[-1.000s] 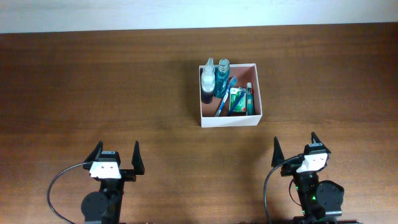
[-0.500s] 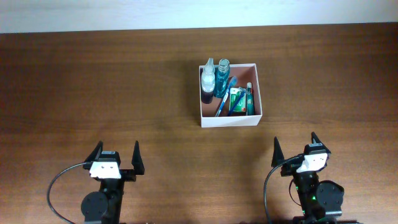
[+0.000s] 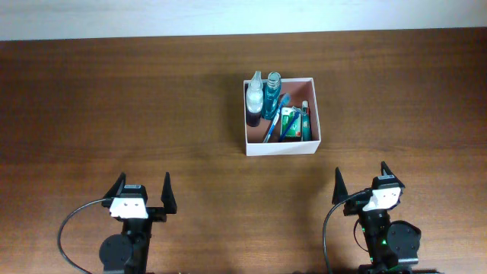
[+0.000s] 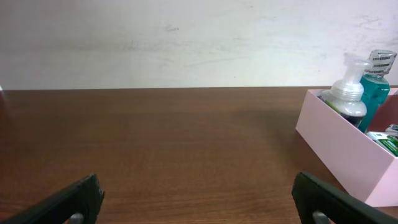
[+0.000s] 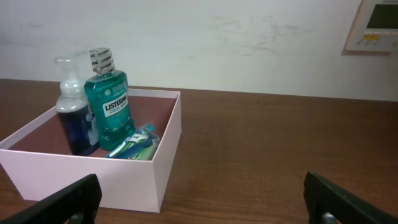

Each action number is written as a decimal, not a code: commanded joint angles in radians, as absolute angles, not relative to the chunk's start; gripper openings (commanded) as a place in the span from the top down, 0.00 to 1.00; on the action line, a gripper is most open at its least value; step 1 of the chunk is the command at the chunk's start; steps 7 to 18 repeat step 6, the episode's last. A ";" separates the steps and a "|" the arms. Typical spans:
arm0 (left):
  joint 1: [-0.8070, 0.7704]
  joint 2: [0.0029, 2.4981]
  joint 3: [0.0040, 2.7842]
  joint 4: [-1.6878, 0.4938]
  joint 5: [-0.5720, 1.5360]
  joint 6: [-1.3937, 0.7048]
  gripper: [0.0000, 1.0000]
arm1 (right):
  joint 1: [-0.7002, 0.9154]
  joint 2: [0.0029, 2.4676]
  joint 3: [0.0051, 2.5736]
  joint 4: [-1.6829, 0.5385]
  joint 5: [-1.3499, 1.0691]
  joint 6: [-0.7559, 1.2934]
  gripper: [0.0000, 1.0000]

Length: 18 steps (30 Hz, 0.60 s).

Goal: Pack container

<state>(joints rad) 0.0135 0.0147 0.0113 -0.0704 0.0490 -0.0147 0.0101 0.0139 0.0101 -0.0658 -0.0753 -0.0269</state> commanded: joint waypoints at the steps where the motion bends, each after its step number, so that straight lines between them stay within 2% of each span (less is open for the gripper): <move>1: 0.018 0.005 0.009 -0.076 0.064 0.005 0.01 | 0.020 0.004 0.006 -0.072 -0.067 -0.026 0.01; 18: 0.018 0.005 0.009 -0.076 0.064 0.005 0.01 | 0.020 0.003 0.006 -0.072 -0.067 -0.026 0.01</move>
